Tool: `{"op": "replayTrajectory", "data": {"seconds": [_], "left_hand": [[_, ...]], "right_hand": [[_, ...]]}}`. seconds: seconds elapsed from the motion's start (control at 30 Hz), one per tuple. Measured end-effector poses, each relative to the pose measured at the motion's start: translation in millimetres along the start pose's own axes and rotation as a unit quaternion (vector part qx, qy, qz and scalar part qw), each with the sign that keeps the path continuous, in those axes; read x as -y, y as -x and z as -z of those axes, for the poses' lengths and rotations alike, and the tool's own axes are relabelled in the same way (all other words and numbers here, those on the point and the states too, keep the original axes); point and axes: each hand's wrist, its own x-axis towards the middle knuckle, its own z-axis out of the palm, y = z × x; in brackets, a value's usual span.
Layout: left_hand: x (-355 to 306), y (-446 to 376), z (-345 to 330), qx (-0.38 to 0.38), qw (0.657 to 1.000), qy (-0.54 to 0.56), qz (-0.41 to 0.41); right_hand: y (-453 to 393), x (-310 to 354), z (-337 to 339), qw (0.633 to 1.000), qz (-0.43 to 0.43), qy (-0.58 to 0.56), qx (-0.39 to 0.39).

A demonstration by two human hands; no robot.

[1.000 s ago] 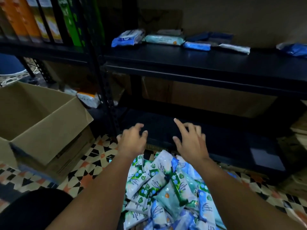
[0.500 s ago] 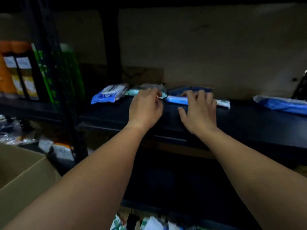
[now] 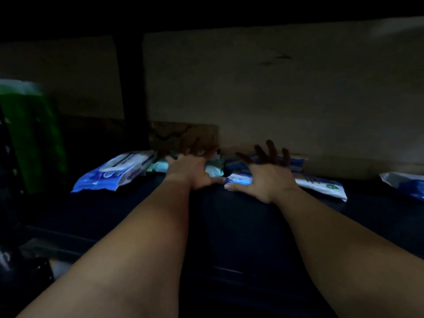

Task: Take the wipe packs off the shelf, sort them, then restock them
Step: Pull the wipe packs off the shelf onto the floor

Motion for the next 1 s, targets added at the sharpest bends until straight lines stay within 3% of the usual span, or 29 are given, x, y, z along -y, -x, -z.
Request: {"op": "replayTrajectory", "data": {"seconds": [0.17, 0.33, 0.6, 0.77, 0.83, 1.0], "left_hand": [[15.7, -18.3, -11.2, 0.01, 0.999, 0.033, -0.035], [7.9, -20.5, -4.1, -0.014, 0.997, -0.041, -0.062], [7.3, -13.3, -1.4, -0.083, 0.989, -0.012, -0.124], [1.4, -4.2, 6.0, -0.113, 0.979, -0.1, -0.139], [2.5, -3.4, 1.6, -0.104, 0.981, -0.109, -0.119], [17.6, -5.3, -5.3, 0.007, 1.0, 0.017, 0.001]], "right_hand": [[-18.5, -8.9, -9.7, 0.998, 0.022, -0.021, 0.047], [-13.0, -3.9, -3.3, 0.999, 0.032, 0.004, -0.013], [-12.6, -5.2, -4.2, 0.997, 0.05, -0.051, -0.028], [-11.2, -4.1, -3.9, 0.997, 0.041, -0.047, -0.036], [-10.0, -3.4, -3.8, 0.998, 0.036, -0.038, -0.036], [-14.1, -5.2, -5.5, 0.997, 0.018, -0.073, 0.025]]}}
